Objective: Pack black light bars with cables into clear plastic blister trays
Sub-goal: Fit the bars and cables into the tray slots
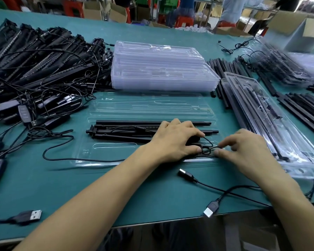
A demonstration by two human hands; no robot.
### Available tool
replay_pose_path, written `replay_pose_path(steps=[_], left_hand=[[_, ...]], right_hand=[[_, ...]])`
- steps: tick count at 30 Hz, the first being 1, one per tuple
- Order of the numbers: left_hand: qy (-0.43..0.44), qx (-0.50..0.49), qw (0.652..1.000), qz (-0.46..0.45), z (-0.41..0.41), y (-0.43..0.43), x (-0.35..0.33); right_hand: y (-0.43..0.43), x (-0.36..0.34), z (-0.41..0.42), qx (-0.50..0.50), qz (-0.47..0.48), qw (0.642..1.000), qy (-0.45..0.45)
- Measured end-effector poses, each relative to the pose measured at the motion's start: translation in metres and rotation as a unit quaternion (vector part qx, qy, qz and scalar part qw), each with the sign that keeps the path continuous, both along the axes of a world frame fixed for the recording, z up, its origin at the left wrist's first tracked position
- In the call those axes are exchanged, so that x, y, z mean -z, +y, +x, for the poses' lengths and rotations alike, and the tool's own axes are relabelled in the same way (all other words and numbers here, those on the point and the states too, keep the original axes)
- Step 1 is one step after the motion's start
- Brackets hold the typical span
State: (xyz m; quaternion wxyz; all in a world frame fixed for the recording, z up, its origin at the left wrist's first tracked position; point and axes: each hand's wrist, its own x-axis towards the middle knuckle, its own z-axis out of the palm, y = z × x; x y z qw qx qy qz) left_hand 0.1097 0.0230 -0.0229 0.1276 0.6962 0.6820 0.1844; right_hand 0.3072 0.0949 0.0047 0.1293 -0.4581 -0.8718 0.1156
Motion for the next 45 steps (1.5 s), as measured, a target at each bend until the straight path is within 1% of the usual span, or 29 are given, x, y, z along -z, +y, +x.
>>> replay_pose_path(steps=[2, 4, 7, 9, 13, 18, 21, 24, 26, 29, 31, 34, 37, 40, 43, 45], left_hand=[[-0.008, -0.006, 1.000, 0.003, 0.000, 0.001, 0.000], [-0.012, -0.008, 1.000, -0.002, -0.001, 0.001, 0.000], [-0.009, -0.004, 1.000, -0.010, 0.000, 0.002, -0.003], [0.007, 0.009, 1.000, -0.016, 0.002, 0.004, -0.007], [0.040, 0.049, 0.998, -0.023, 0.005, 0.005, -0.011], [0.074, 0.072, 0.995, -0.012, 0.004, -0.001, -0.008], [0.125, 0.080, 0.989, 0.019, 0.004, -0.009, -0.006], [0.186, 0.084, 0.976, 0.069, 0.008, -0.019, 0.000], [0.191, 0.086, 0.974, 0.087, 0.011, -0.025, 0.003], [0.160, 0.085, 0.981, 0.063, 0.013, -0.031, 0.006], [0.128, 0.091, 0.987, 0.035, 0.010, -0.031, 0.005], [0.049, 0.091, 0.995, 0.002, 0.004, -0.025, -0.001], [-0.045, 0.045, 0.998, 0.018, 0.005, -0.018, -0.005], [-0.112, -0.015, 0.993, 0.032, 0.008, -0.015, -0.005], [-0.192, -0.005, 0.981, 0.038, 0.007, -0.021, -0.009], [-0.236, -0.007, 0.969, 0.076, -0.004, -0.030, -0.014]], right_hand=[[0.001, -0.001, 0.004, 0.026, -0.013, 0.999, -0.031], [0.000, -0.004, 0.005, 0.036, -0.039, 0.998, -0.043], [-0.002, -0.003, -0.001, 0.057, -0.050, 0.995, -0.064], [-0.001, 0.001, -0.006, 0.077, -0.046, 0.992, -0.089], [-0.002, 0.007, -0.015, 0.077, -0.021, 0.987, -0.142], [-0.006, 0.006, -0.035, 0.042, -0.010, 0.991, -0.125], [-0.003, -0.003, -0.031, 0.006, -0.039, 0.995, -0.095], [-0.002, -0.012, -0.017, -0.064, -0.064, 0.992, -0.090], [-0.002, -0.015, -0.012, -0.077, -0.087, 0.992, -0.055], [0.001, -0.010, -0.013, -0.059, -0.110, 0.992, 0.024], [0.002, -0.006, -0.013, -0.061, -0.122, 0.990, 0.046], [0.000, -0.005, -0.010, -0.072, -0.126, 0.988, 0.057], [-0.004, -0.001, -0.010, -0.063, -0.109, 0.990, 0.067], [-0.005, 0.002, -0.015, -0.046, -0.093, 0.992, 0.065], [-0.005, 0.003, -0.020, -0.035, -0.079, 0.995, 0.044], [-0.006, 0.003, -0.021, -0.033, -0.074, 0.996, 0.043]])
